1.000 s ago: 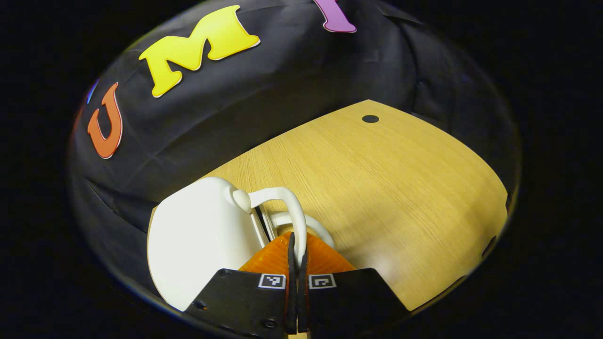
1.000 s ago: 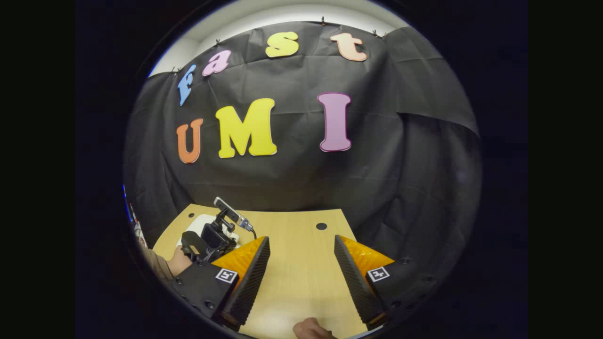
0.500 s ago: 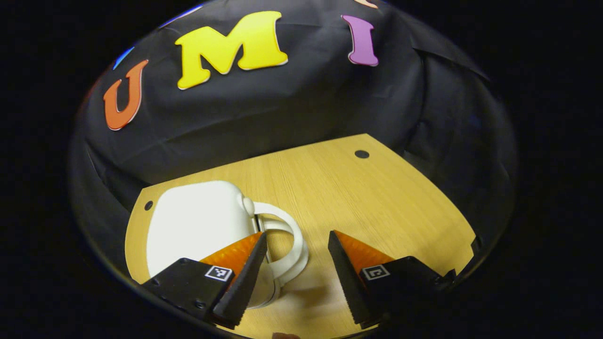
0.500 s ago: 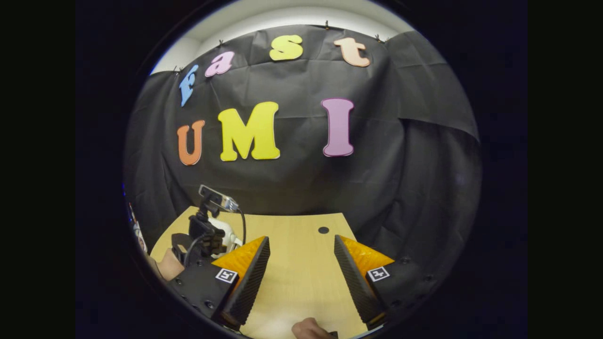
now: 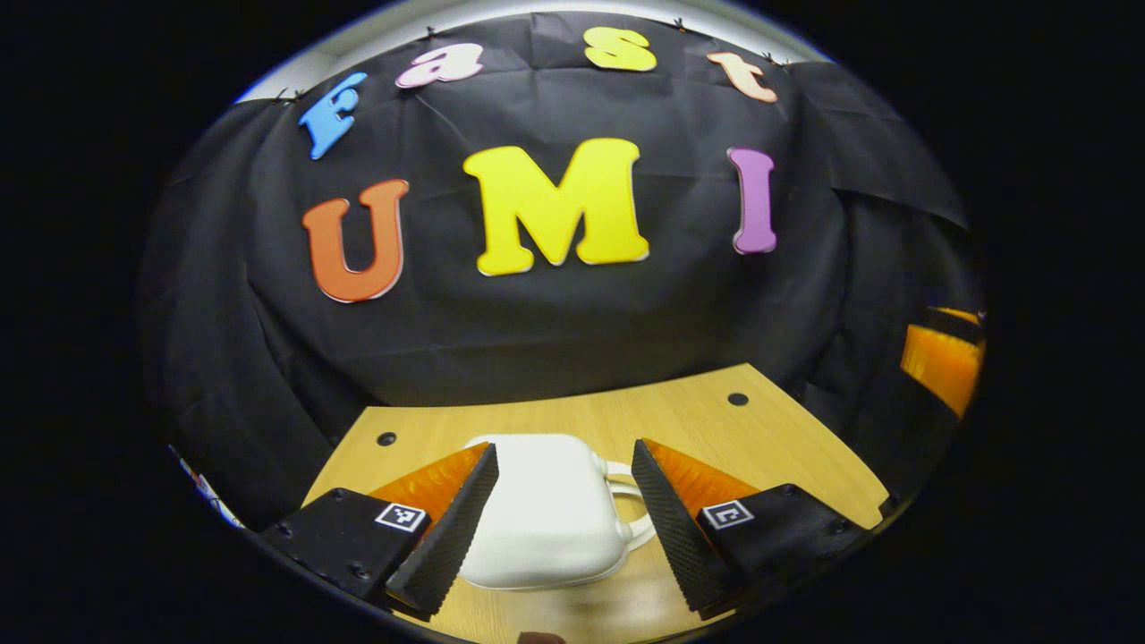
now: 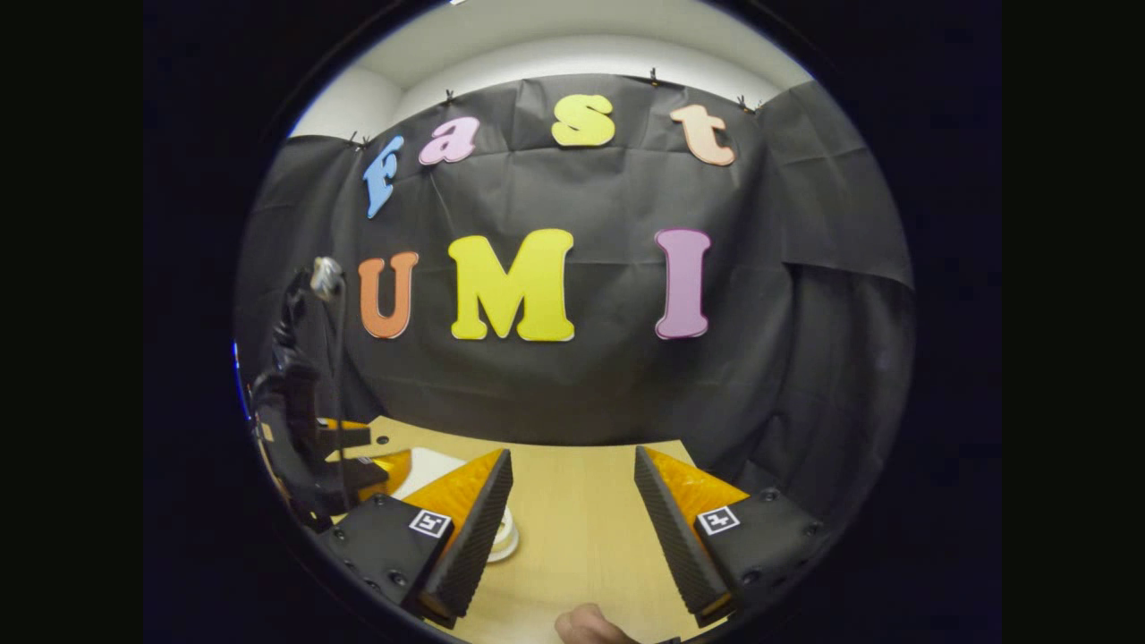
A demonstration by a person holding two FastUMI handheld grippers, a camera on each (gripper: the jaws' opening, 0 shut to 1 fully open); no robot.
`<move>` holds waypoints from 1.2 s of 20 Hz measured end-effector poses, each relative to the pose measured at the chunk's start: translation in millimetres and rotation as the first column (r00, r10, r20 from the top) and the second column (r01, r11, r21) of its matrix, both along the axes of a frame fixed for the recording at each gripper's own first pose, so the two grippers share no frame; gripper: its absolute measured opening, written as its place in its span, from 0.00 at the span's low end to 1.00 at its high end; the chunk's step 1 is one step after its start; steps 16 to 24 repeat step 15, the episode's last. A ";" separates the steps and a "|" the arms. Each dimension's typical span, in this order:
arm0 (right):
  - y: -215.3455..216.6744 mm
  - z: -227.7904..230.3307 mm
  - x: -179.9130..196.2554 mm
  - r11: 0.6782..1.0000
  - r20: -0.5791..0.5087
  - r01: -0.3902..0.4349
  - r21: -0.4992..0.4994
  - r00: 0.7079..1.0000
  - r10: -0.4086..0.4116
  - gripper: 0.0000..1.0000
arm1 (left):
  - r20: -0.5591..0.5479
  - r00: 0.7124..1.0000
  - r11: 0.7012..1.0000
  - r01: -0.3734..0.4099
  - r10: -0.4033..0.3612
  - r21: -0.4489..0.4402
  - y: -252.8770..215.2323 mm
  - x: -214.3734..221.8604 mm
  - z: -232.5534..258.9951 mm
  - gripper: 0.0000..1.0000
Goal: First open the suitcase, pack the skin care products into it, and then close the suitcase.
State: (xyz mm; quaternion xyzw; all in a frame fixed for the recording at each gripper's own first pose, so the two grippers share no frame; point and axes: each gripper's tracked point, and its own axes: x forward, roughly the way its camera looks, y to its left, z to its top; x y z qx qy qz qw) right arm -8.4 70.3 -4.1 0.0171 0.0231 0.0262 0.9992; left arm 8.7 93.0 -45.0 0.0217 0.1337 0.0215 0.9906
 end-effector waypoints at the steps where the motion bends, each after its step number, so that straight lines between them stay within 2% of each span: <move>1: 7.5 4.4 2.2 1.000 0.011 0.000 -0.009 1.000 0.000 0.81 | 0.020 1.000 1.000 -0.016 0.016 -0.011 9.6 -7.4 11.3 0.96; 7: 52.5 29.2 10.4 1.000 0.057 -0.006 -0.030 0.998 0.007 0.81 | 0.163 0.979 0.992 -0.114 0.121 -0.052 73.8 -34.2 74.5 0.96; 10: 71.1 39.6 7.7 1.000 0.082 0.000 -0.014 0.997 0.001 0.81 | 0.208 0.967 0.988 -0.129 0.144 -0.083 87.1 -52.9 82.8 0.96; 15: 89.4 33.2 -0.6 0.999 0.073 0.014 -0.043 0.997 -0.011 0.81 | 0.176 0.976 0.989 -0.111 0.127 -0.100 94.4 -56.2 55.1 0.96; 24: 89.4 33.2 -0.6 0.999 0.073 0.014 -0.043 0.997 -0.011 0.81 | 0.176 0.976 0.989 -0.111 0.127 -0.100 94.4 -56.2 55.1 0.96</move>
